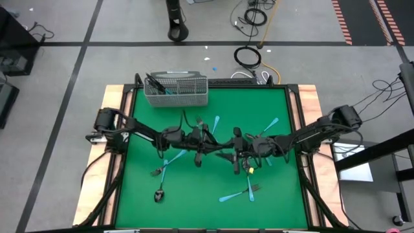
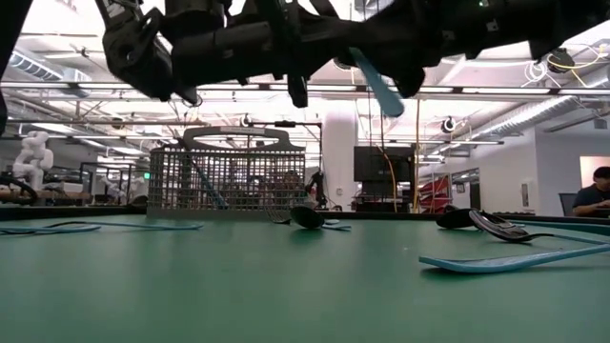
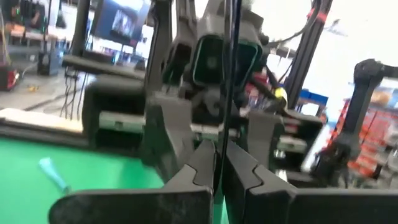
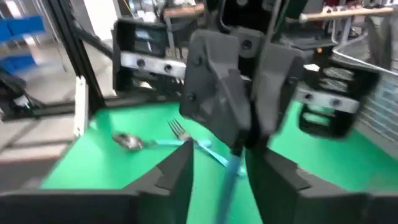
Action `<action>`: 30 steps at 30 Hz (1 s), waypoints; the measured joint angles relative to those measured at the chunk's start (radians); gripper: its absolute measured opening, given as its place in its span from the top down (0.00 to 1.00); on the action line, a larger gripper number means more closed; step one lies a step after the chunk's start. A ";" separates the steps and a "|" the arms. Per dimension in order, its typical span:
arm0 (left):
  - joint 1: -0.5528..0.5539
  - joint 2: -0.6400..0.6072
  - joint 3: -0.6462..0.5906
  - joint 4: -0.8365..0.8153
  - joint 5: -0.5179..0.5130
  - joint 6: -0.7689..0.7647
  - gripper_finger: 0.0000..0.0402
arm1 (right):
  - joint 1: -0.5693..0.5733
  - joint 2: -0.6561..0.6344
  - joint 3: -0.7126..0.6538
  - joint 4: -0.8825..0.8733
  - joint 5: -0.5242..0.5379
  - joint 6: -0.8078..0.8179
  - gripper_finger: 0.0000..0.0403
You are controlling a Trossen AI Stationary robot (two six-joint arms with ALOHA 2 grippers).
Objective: Sort silverware
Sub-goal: Put the table knife into the silverware rack
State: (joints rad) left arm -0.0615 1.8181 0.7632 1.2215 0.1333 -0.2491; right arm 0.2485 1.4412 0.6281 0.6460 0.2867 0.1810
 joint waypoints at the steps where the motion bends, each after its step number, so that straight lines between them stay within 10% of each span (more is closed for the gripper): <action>1: 0.007 -0.027 0.000 -0.060 0.005 0.014 0.98 | 0.000 -0.023 0.000 -0.057 0.003 -0.004 0.63; 15: 0.217 -0.719 0.000 -0.931 -0.436 0.352 0.98 | 0.126 -0.126 0.001 -0.530 0.221 0.253 0.59; 30: 0.746 -0.758 -0.087 -1.021 -0.343 0.012 0.98 | 0.146 -0.055 0.000 -0.414 0.363 0.187 0.59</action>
State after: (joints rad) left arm 0.6842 1.0603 0.6765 0.2005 -0.2100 -0.2368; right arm 0.3946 1.3861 0.6285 0.2318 0.6501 0.3680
